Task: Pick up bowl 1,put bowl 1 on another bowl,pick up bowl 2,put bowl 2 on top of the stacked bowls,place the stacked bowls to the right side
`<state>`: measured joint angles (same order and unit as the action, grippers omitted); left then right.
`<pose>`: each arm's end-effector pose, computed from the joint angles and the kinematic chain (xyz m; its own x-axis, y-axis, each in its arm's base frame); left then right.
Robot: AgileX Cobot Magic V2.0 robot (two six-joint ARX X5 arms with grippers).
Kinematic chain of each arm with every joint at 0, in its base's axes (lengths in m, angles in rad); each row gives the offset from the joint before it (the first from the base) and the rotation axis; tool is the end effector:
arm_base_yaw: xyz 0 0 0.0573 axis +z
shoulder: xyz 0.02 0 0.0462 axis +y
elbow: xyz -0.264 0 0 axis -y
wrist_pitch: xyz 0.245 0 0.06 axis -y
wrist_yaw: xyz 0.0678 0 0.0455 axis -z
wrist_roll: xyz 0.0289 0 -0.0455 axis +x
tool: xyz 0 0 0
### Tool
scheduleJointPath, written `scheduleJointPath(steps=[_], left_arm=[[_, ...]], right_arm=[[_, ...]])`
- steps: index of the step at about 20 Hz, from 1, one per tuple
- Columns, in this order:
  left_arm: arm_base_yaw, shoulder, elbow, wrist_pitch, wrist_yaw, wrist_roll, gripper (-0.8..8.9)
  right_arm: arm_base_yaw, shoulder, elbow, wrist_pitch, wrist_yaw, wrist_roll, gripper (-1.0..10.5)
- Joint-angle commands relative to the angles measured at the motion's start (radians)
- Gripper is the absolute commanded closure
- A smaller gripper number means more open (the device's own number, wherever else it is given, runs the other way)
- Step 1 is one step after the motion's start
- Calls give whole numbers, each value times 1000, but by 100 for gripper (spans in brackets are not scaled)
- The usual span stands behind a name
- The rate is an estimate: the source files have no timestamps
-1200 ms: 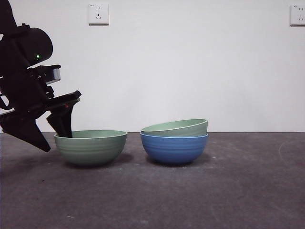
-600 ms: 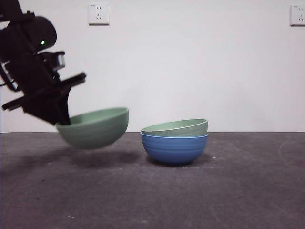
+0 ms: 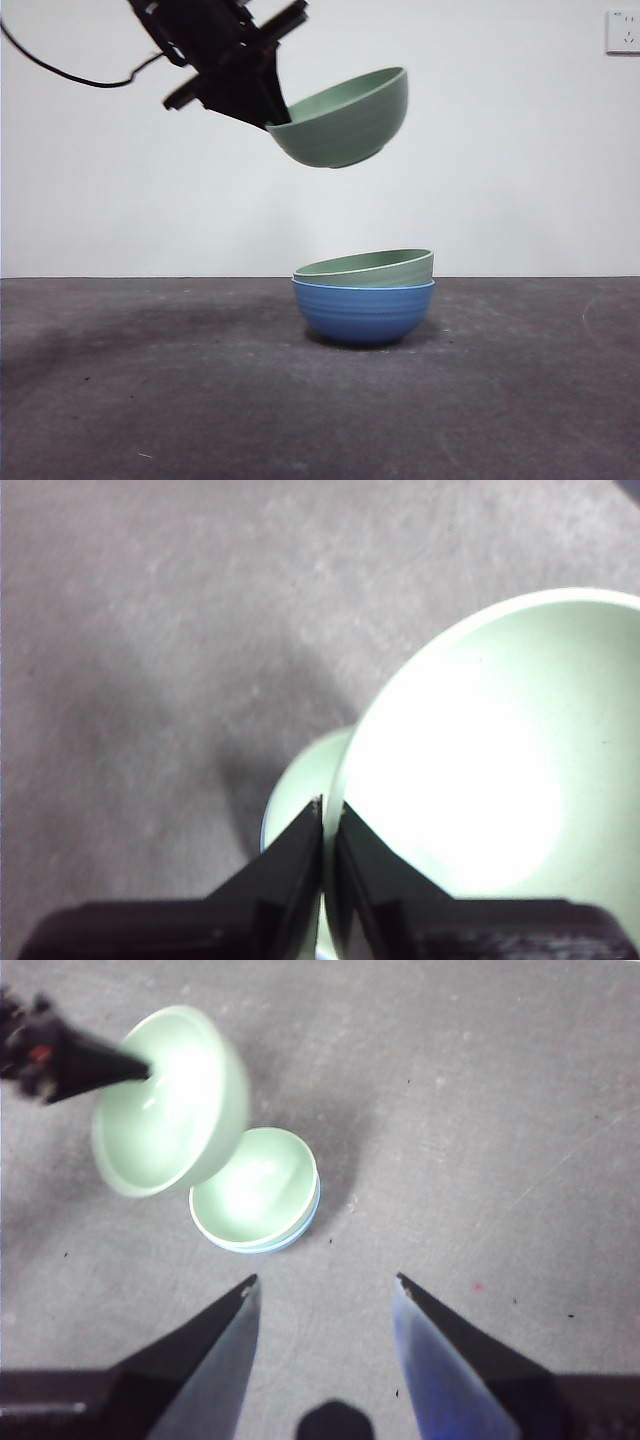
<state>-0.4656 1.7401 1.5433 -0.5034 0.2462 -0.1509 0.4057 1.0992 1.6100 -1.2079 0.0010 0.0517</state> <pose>0.3451 -0.1813 0.3129 0.5533 -0.5507 -0.6249 0.5086 0.8175 -0.2702 0.1457 0.0626 0.4487 0.7049 0.3017 -0.6420 -0.3629 0.9310 0.0390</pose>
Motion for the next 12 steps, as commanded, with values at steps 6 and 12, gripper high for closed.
scheduleJointPath(steps=[6,12], left_arm=[[-34,200,101,-59,17,-14,820],[-53,268,101,-72,-2,-11,820]], right_arm=[[1,-1,2,-5,-2,-8,725],[1,-1,2,-5,-2,-8,725]])
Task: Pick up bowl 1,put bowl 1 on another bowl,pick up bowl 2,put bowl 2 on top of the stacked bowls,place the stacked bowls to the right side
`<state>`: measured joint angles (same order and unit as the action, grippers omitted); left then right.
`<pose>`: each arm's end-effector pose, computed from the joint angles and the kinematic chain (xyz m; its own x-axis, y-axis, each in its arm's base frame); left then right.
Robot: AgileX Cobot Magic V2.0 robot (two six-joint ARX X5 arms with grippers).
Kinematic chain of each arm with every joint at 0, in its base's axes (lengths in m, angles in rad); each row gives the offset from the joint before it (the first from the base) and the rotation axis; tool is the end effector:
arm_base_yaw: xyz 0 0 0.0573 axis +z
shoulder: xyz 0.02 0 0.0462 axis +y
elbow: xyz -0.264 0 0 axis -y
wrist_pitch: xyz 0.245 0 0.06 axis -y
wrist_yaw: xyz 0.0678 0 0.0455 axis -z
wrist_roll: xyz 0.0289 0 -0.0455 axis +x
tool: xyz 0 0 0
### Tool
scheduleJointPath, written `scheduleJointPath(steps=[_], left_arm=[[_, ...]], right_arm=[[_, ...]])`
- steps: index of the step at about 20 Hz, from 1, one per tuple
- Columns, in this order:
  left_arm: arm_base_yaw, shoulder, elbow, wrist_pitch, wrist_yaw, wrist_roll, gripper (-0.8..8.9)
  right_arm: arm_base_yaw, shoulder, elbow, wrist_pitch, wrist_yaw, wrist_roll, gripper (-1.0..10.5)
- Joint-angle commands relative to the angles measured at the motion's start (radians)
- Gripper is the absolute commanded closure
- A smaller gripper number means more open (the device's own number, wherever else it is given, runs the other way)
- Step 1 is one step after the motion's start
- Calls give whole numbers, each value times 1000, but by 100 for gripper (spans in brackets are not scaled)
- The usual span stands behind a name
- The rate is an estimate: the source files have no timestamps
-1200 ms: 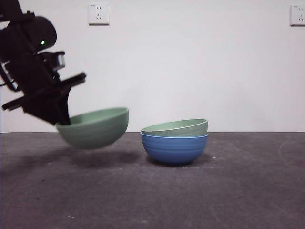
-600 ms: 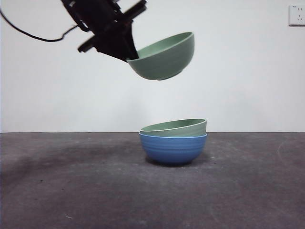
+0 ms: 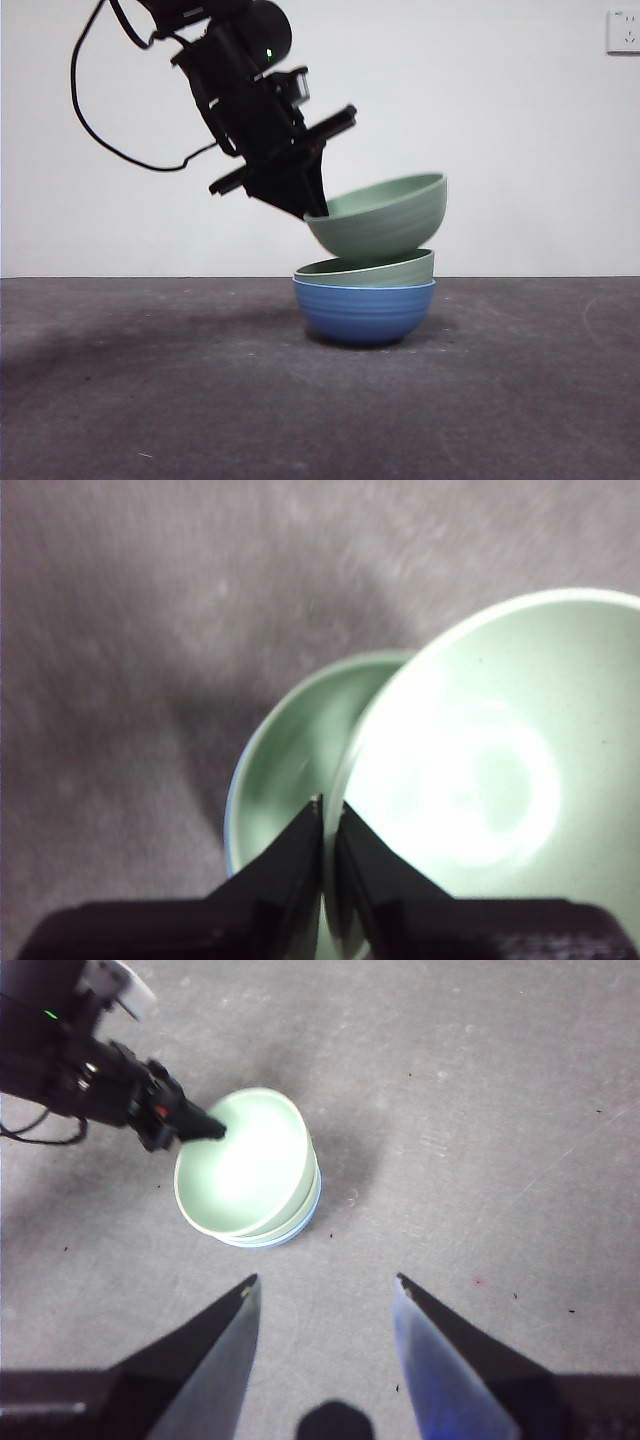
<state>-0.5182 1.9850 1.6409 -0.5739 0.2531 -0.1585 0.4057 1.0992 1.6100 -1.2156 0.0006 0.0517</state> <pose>0.3746 -0.2219 0.2429 0.3868 -0.5088 -0.7691 0.4951 0.8182 -0.2923 0.1453 0.0624 0.4481 0.7001 0.3001 -0.6479 -0.3630 0.9310 0.0390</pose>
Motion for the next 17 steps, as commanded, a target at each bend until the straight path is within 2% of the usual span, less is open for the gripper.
scheduleJointPath(steps=[1,5,6,8,9,17], left_arm=[[0,24,3,-4,-21,-3,820],[0,24,3,-3,-20,5,805],[0,24,3,-3,-20,6,762],[-4,24,3,-4,-19,17,536],[-4,24,3,-5,-19,23,499],[-2,10,3,-21,-12,22,499]], right_arm=[[1,-1,2,2,-1,-8,725],[1,-1,2,2,-2,-8,725],[1,-1,2,2,-2,-8,725],[1,-1,2,2,-2,-8,725],[1,-1,2,2,-2,-8,725],[1,0,2,2,-8,0,724]])
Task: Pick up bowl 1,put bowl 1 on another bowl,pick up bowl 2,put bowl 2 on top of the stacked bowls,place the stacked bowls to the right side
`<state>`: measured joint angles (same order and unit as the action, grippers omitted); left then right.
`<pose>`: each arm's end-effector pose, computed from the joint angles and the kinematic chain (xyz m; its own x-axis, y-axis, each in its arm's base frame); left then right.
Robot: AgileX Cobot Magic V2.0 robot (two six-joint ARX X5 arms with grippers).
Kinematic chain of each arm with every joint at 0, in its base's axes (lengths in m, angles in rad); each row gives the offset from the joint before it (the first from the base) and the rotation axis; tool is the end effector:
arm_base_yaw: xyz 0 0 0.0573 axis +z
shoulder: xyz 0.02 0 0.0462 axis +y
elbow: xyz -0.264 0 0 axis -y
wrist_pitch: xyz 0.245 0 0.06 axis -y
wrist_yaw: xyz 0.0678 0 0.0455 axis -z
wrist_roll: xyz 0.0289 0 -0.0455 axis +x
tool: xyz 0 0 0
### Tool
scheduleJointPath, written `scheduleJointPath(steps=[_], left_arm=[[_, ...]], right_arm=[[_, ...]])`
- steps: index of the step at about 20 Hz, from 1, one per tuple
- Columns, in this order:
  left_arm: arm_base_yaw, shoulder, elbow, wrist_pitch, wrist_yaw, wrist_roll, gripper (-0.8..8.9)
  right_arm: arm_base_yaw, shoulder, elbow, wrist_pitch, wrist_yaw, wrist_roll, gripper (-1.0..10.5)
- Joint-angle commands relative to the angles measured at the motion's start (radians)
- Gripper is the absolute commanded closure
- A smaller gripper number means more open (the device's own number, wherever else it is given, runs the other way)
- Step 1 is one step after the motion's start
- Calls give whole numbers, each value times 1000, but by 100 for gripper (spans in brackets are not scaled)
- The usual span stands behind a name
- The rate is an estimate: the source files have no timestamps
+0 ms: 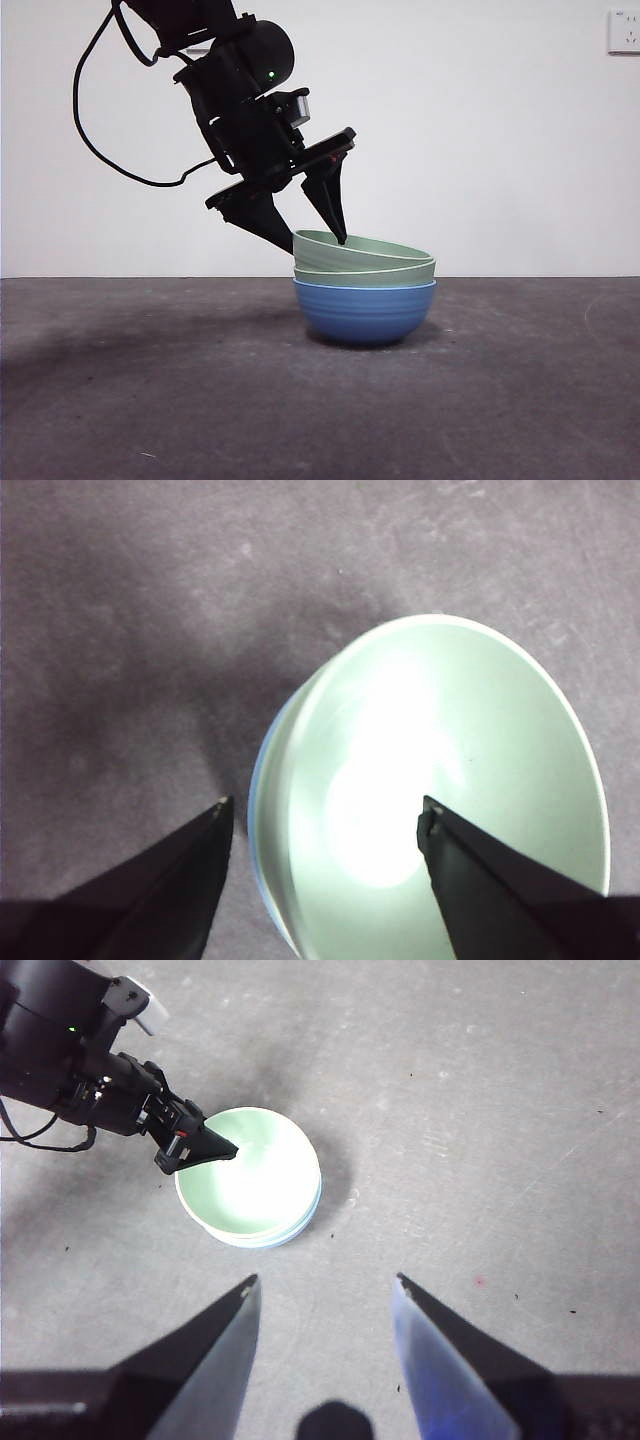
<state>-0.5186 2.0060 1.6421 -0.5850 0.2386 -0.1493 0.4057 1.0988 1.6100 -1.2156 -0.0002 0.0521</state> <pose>0.3766 -0.2228 0.2338 0.3745 -0.4858 -0.7897 0.4895 0.8270 -0.2766 0.1452 0.0624 0.4482 0.7001 0.3009 -0.6476 -0.3633 0.9308 0.0398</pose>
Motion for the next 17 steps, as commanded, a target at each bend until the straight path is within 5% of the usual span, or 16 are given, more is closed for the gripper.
scheduleJointPath(steps=[1,5,8,17], left_arm=[[3,-25,2,-20,1,14,498],[18,-129,2,-62,-2,23,498],[34,-251,2,-153,-3,64,498],[43,-677,2,-489,-5,180,499]], right_arm=[[1,2,2,2,-31,0,724],[1,56,2,4,-62,10,702],[1,158,2,31,-76,20,435],[-5,617,2,163,-124,73,438]])
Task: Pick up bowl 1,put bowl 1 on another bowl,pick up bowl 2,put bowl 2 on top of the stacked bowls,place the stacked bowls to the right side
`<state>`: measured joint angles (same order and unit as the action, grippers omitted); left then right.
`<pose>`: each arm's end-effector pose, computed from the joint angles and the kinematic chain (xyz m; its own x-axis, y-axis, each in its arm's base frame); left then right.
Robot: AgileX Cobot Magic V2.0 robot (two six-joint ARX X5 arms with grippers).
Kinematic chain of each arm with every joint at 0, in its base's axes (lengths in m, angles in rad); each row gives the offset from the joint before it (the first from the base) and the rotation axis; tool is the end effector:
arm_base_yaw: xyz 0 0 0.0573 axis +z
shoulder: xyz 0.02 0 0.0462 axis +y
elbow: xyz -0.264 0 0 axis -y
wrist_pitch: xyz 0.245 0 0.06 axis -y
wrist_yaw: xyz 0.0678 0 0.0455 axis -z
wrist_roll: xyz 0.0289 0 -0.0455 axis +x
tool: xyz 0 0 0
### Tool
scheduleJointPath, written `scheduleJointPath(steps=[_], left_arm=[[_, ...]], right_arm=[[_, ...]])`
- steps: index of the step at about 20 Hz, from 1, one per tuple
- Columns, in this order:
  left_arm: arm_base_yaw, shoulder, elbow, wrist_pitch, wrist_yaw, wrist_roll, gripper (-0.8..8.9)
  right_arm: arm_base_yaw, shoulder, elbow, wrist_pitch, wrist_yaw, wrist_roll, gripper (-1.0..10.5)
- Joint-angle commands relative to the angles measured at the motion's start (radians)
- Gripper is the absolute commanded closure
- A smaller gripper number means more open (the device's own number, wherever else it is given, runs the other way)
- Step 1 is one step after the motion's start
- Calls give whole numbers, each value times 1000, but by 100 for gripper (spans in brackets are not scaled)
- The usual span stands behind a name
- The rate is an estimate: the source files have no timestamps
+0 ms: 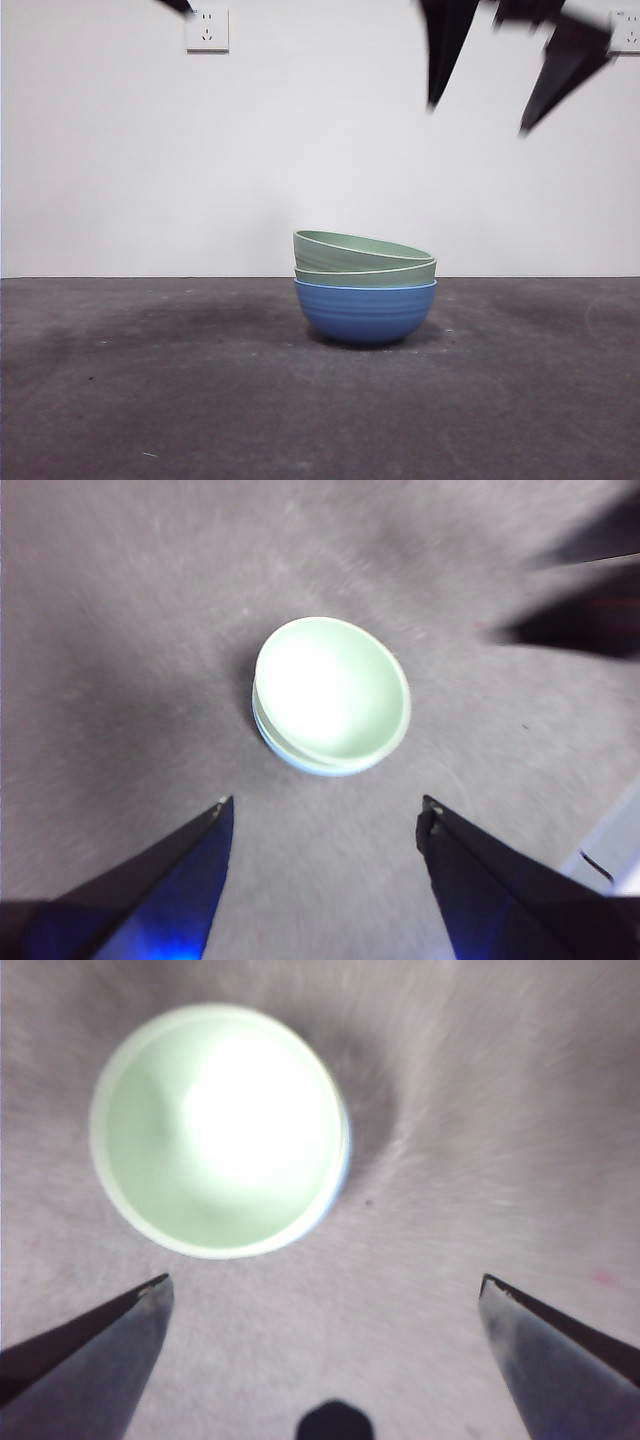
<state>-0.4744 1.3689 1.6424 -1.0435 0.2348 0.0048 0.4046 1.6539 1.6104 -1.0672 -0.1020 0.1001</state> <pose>0.2243 -0.1227 0.4193 0.5148 -0.5259 -0.6770 0.5958 0.7873 -0.1585 0.3042 0.1335 0.3294 0.3660 0.2675 -0.8914 -0.3487 0.9274 0.1352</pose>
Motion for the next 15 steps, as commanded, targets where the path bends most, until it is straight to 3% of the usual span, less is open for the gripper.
scheduleJointPath(steps=[1,6,12,15], left_arm=[[-1,-79,2,-62,-1,26,499],[-2,-209,2,-179,-30,31,499],[-2,-253,2,-227,-51,33,499],[-2,-256,2,-238,-51,33,499]], right_arm=[[-10,113,1,34,-39,37,438],[-19,293,1,129,-58,95,443],[-25,387,1,173,-88,119,456],[-25,422,1,197,-144,128,588]])
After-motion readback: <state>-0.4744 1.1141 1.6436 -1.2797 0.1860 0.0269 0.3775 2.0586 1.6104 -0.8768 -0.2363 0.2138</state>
